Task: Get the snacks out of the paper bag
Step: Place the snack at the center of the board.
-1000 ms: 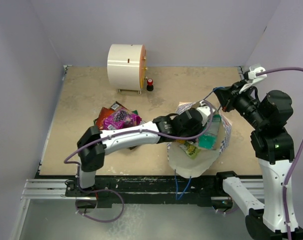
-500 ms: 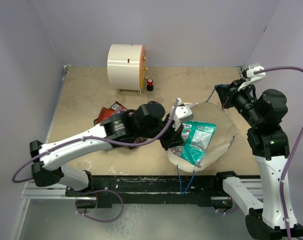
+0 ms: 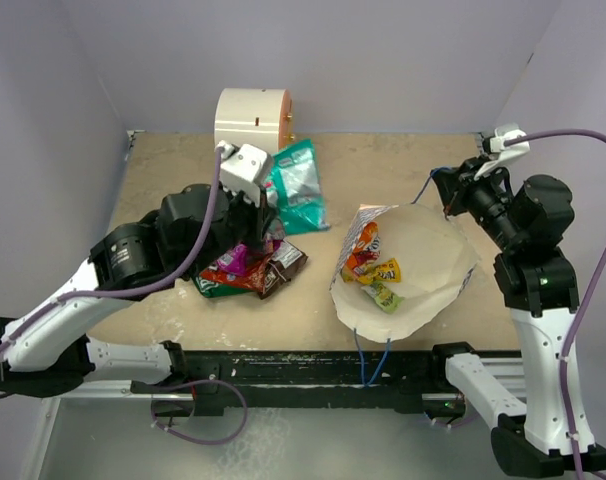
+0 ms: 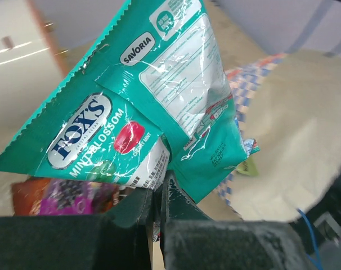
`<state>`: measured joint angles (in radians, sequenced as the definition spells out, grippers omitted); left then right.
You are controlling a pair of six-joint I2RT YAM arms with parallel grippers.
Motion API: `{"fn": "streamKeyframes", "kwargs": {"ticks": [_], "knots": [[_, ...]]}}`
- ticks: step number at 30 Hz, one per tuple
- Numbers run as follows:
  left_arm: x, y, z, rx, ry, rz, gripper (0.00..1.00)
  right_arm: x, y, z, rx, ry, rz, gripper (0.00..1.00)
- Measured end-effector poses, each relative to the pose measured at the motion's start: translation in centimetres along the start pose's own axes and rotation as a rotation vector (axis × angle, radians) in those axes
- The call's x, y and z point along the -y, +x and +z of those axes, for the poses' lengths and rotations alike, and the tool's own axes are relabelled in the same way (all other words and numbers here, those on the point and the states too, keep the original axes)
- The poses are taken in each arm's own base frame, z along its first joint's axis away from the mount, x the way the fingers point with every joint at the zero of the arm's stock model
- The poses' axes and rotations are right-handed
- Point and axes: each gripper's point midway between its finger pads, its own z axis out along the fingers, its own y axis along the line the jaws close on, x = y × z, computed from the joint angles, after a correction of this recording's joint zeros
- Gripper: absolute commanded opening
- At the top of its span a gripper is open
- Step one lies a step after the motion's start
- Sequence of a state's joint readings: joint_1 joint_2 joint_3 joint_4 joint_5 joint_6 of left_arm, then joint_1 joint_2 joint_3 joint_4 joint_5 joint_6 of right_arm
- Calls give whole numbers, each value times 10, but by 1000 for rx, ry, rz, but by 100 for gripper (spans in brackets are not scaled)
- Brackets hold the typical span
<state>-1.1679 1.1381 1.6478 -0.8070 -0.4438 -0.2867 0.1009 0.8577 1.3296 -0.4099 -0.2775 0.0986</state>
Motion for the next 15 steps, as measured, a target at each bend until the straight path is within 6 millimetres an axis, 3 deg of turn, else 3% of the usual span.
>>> {"fn": "streamKeyframes", "kwargs": {"ticks": [4,10,15], "knots": [[-60,13,17,-68,-263,-90,0,-1,-1,-4,4,-1,0,0],[-130,85,47,-308,-482,-221,0,-3,-2,-9,5,0,1,0],[-182,132,51,-437,-575,-402,0,-4,-6,-12,6,-1,1,0]]}}
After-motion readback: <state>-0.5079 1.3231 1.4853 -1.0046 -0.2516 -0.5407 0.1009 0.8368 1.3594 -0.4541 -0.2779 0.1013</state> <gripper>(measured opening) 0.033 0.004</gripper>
